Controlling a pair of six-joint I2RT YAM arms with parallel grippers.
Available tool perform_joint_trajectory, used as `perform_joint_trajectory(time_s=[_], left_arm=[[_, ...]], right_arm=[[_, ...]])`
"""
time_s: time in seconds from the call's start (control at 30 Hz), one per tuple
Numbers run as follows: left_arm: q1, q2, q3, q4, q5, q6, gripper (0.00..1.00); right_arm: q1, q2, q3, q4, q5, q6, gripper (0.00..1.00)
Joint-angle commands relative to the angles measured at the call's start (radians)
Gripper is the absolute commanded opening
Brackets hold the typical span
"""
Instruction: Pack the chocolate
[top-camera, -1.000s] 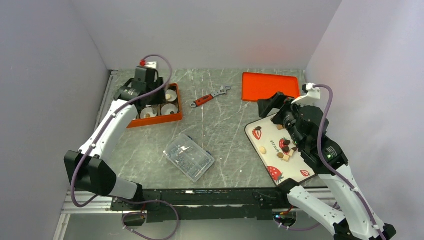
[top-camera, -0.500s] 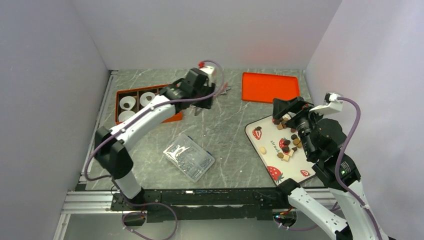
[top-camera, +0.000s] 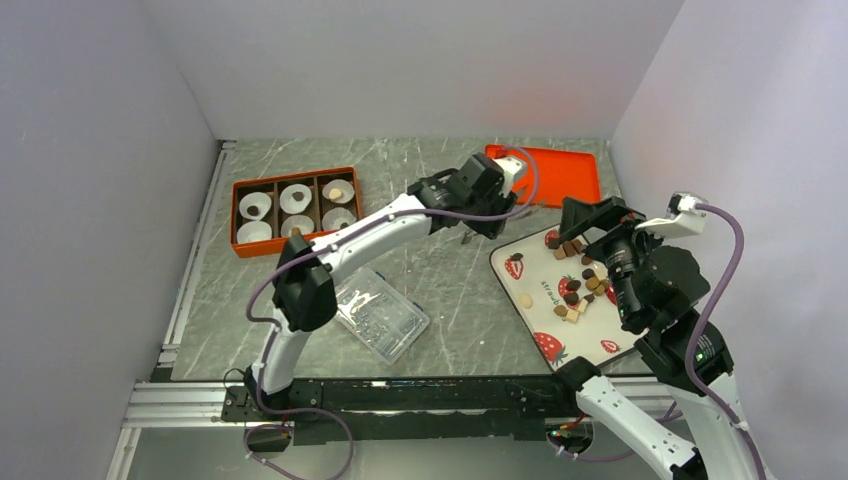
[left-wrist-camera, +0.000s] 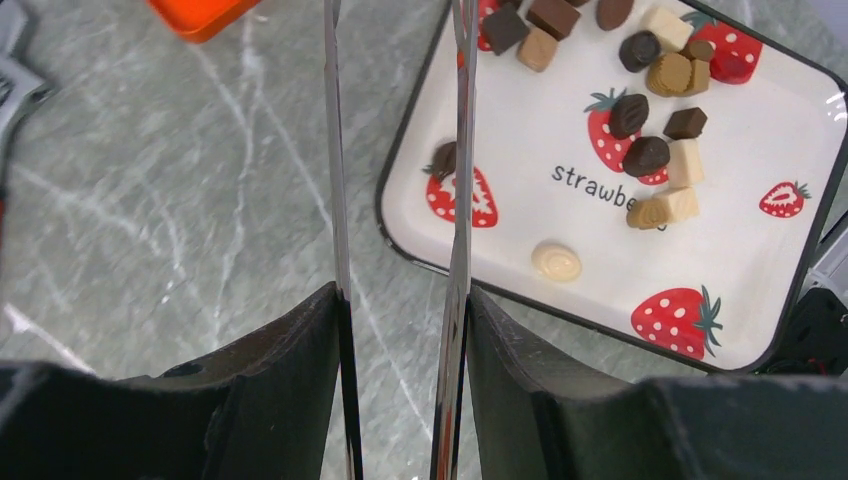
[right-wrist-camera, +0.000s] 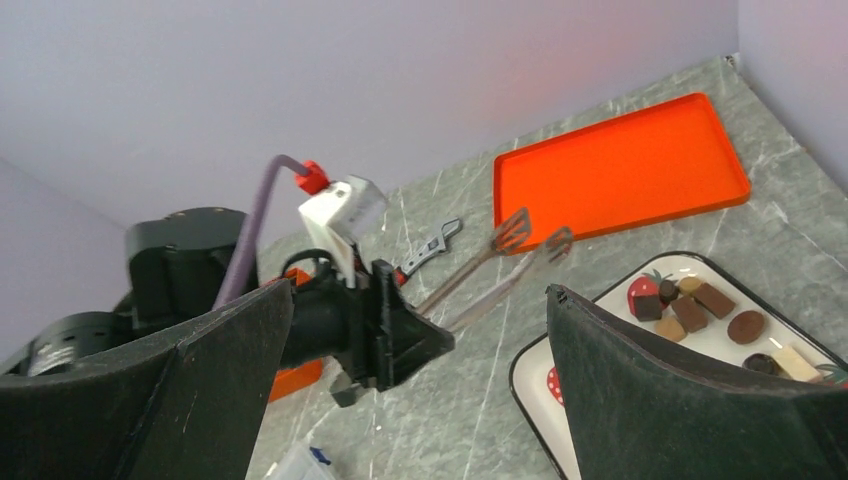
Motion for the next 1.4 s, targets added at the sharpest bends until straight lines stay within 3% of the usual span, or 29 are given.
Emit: perform_joint_trajectory(time_s=[0.0,0.33,1.37], left_arm=[[-0.040,0.069,0.106,0.013,0.063,0.058,0.51],[-0.076,0.177,0.113,0.109,0.116,0.128,0.50],[-0.075,0.311,0.157,0.135,0.156,0.151,0.48]], right_arm=[[-0.003,-0.016,0.049,-0.017,0.041,-0.014,1.00],[-0.002,-0.040,0.059,-0.051,0.058,-0.017,1.00],[-0.002,-0.047,0.042,-0.074,0.049,-0.020,1.00]])
